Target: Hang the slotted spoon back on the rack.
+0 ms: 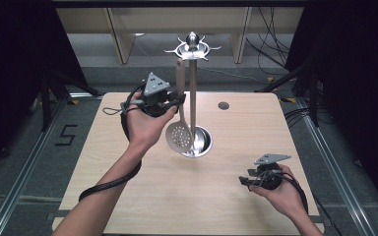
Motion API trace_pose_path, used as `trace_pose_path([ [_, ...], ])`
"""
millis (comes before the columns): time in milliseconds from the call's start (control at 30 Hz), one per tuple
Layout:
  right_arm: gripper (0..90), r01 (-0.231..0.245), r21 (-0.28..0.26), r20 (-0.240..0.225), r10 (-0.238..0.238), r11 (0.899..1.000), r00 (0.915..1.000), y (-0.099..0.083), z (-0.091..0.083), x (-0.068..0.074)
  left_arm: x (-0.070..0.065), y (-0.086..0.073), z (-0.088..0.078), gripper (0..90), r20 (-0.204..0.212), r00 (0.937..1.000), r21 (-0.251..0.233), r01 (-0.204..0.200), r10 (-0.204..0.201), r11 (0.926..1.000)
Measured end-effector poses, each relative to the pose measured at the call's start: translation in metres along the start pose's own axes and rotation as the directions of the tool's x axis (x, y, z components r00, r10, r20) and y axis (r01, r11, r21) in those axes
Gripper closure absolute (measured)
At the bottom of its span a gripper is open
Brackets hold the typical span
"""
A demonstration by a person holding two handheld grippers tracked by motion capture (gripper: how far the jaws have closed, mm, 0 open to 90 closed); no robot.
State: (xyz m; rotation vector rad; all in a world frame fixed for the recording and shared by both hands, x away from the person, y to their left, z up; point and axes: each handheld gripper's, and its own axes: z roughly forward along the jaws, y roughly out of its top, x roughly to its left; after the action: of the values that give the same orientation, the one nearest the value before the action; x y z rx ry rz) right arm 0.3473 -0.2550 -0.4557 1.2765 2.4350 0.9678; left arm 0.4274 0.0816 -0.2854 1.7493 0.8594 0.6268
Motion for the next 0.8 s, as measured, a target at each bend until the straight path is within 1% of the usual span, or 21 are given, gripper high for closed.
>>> trace_pose_path([
  [33,51.9,-0.008,0.005,-0.002,0.008,1.000,1.0000,0.000,0.000,0.001,0.000,0.000,0.000,73.3,0.002,1.0000,-0.001,0.003,-0.003,1.0000],
  [167,51.9,-0.007,0.005,-0.003,0.007,1.000,1.0000,0.000,0.000,0.001,0.001,-0.001,0.000,72.1,0.022,0.9998,-0.010,0.000,0.000,1.0000],
  [200,51.9,-0.006,0.005,-0.003,0.006,1.000,1.0000,0.000,0.000,0.001,0.001,-0.002,-0.002,70.2,0.028,0.9996,-0.017,-0.009,0.009,0.9998],
  [233,51.8,-0.007,0.005,-0.003,0.007,1.000,1.0000,0.000,0.000,0.001,0.001,-0.002,-0.003,66.8,0.031,0.9995,-0.021,-0.009,0.009,0.9997],
  [267,51.8,-0.007,0.005,-0.003,0.007,1.000,1.0000,0.000,-0.001,0.001,0.002,-0.004,-0.005,64.0,0.034,0.9992,-0.027,-0.020,0.020,0.9994],
  [300,51.8,-0.006,0.005,-0.003,0.006,1.000,1.0000,0.000,-0.001,0.001,0.002,-0.005,-0.007,59.8,0.039,0.9990,-0.031,-0.021,0.022,0.9993],
  [400,51.7,0.002,0.001,-0.001,-0.002,1.000,1.0000,0.000,0.000,0.000,0.005,-0.014,-0.015,49.1,0.061,0.9974,-0.036,-0.035,0.038,0.9987],
  [433,51.6,-0.026,0.008,-0.005,0.026,1.000,0.9997,-0.001,-0.001,0.002,0.006,-0.018,-0.018,46.5,0.070,0.9967,-0.036,-0.039,0.042,0.9986],
  [467,51.6,-0.009,-0.011,-0.001,0.009,1.000,1.0000,-0.001,0.001,0.001,0.007,-0.021,-0.021,44.0,0.073,0.9965,-0.037,-0.039,0.042,0.9985],
  [500,51.6,-0.005,0.005,0.000,0.005,1.000,1.0000,0.000,0.000,0.001,0.009,-0.025,-0.024,42.4,0.074,0.9955,-0.043,-0.056,0.059,0.9975],
  [533,51.5,-0.011,-0.025,-0.003,0.011,1.000,0.9999,-0.001,0.002,0.001,0.010,-0.031,-0.029,40.7,0.078,0.9951,-0.039,-0.058,0.061,0.9976],
  [567,51.5,0.010,-0.015,0.006,-0.010,1.000,0.9999,-0.001,0.002,0.000,0.011,-0.037,-0.032,38.8,0.081,0.9948,-0.031,-0.058,0.061,0.9978],
  [633,51.4,0.011,-0.016,0.006,-0.011,1.000,0.9999,-0.001,0.002,0.001,0.014,-0.048,-0.038,36.2,0.082,0.9951,-0.022,-0.054,0.055,0.9983],
  [700,51.4,0.012,-0.016,0.006,-0.012,1.000,0.9999,-0.001,0.002,0.000,0.018,-0.066,-0.046,34.2,0.086,0.9951,0.004,-0.049,0.049,0.9988],
  [733,51.3,0.009,0.000,0.002,-0.009,1.000,1.0000,-0.001,0.001,0.000,0.020,-0.076,-0.050,33.5,0.088,0.9953,0.018,-0.040,0.039,0.9990],
  [767,51.3,0.008,0.000,0.002,-0.008,1.000,1.0000,-0.001,0.001,0.001,0.022,-0.089,-0.053,33.0,0.095,0.9949,0.033,-0.037,0.034,0.9988],
  [800,51.2,0.011,0.000,0.004,-0.011,1.000,0.9999,-0.001,0.001,0.000,0.025,-0.103,-0.057,32.5,0.096,0.9951,0.055,-0.026,0.021,0.9982],
])
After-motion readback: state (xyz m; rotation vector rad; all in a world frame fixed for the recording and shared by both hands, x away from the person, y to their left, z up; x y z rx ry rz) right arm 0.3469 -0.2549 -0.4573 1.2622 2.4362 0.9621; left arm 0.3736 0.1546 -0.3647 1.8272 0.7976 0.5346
